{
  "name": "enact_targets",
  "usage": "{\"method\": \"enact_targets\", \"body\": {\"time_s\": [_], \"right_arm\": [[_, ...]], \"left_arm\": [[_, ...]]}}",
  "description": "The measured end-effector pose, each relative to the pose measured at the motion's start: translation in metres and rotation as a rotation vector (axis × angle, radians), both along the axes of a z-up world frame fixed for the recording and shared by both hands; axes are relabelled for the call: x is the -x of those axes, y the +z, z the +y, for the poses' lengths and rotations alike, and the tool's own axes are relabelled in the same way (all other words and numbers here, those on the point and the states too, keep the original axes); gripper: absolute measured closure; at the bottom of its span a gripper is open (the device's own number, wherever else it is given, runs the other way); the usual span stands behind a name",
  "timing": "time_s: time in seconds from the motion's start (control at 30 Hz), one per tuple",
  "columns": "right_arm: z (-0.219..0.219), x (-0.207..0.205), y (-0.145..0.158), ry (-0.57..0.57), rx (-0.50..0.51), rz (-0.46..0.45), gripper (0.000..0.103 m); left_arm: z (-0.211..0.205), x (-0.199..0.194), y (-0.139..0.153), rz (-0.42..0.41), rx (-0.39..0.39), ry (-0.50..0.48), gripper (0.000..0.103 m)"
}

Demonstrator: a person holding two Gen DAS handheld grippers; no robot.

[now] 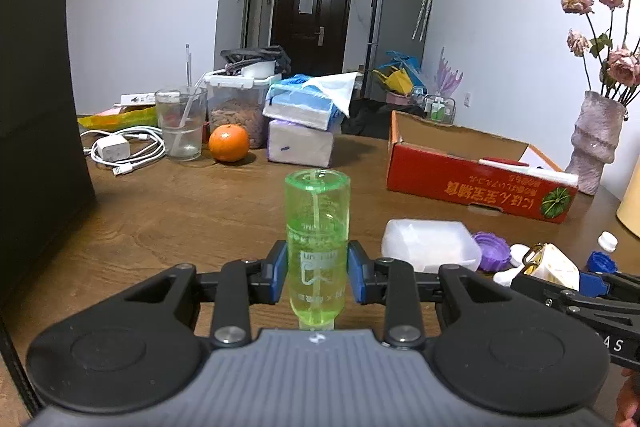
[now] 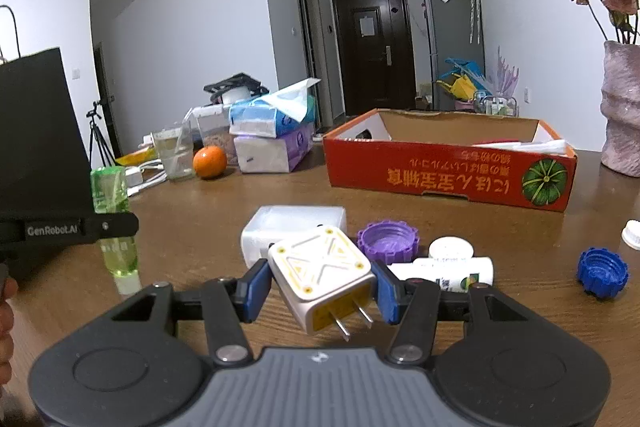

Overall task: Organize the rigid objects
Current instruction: 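Lift the green bottle and plug adapter with both tools toward the cardboard box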

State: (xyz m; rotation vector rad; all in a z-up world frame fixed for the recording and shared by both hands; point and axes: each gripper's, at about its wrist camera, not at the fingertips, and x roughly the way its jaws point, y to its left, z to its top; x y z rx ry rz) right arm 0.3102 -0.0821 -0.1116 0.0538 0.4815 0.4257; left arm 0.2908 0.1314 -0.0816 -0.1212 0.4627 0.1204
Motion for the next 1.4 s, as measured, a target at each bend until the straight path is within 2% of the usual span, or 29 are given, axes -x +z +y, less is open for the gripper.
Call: {"method": "enact_targets", "body": {"time_s": [0.63, 1.1, 1.4], "right_arm": [[-0.032, -0.007, 0.026, -0.041, -0.055, -0.055, 0.050], [-0.057, -0.028, 0.038, -0.083, -0.092, -0.070, 0.050], [-0.064, -0.046, 0.047, -0.107, -0.094, -0.112, 0.050]], "left_arm": [[-0.053, -0.026, 0.033, -0.047, 0.011, -0.073, 0.071], [-0.080, -0.059, 0.049, -0.073, 0.034, -0.083, 0.071], [-0.090, -0.081, 0.055, -0.079, 0.050, -0.082, 0.071]]}}
